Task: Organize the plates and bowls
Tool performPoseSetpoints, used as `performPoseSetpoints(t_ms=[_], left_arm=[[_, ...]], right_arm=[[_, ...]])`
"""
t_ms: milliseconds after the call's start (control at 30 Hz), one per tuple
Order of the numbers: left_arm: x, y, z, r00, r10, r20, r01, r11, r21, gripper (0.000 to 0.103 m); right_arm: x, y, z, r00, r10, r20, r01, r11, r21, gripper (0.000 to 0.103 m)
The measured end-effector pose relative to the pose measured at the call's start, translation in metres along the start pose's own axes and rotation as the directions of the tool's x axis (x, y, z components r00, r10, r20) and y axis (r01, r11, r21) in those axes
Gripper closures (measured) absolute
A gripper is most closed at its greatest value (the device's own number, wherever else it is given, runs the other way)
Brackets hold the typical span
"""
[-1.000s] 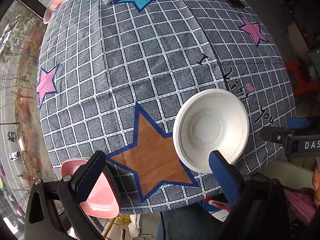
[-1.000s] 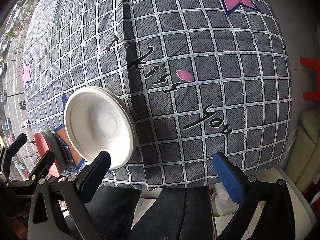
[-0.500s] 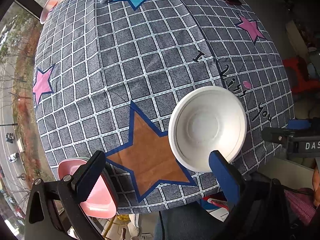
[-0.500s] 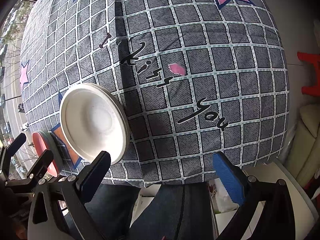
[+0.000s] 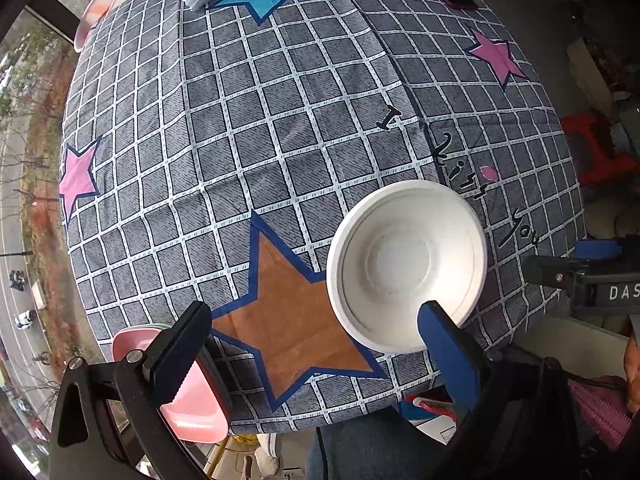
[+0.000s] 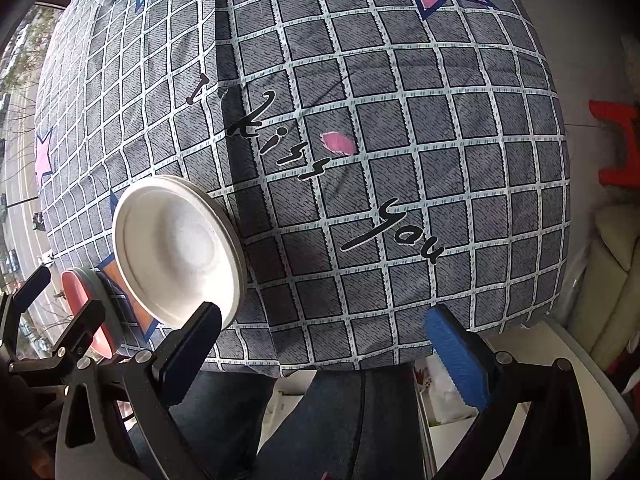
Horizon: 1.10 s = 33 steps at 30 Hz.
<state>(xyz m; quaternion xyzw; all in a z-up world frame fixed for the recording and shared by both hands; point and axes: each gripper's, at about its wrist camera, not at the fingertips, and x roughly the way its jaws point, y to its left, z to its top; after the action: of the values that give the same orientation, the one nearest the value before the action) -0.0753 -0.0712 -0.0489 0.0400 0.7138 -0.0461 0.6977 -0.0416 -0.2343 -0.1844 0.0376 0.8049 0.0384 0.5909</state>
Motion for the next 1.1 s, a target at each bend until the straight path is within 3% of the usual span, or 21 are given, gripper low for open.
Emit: performPoseSetpoints(t_ms=[467, 900, 1100], left_arm=[[0.009, 0.0, -0.005, 1.0, -0.016, -0.027, 0.014, 0.999, -0.041, 0.0], [0.029, 0.004, -0.025, 0.998, -0.012, -0.067, 0.005, 0.995, -0.098, 0.0], [0.037, 0.014, -0.022, 0.998, 0.017, -0.063, -0.028, 0.986, -0.162, 0.0]], right_arm=[[0.011, 0.003, -0.001, 0.999, -0.023, -0.039, 0.022, 0.999, -0.026, 0.0], [0.057, 0.01, -0.036, 0.992, -0.037, -0.118, 0.032, 0.998, -0.045, 0.0], [0.06, 0.033, -0.046, 0.996, -0.067, -0.063, 0.059, 0.991, -0.122, 0.0]])
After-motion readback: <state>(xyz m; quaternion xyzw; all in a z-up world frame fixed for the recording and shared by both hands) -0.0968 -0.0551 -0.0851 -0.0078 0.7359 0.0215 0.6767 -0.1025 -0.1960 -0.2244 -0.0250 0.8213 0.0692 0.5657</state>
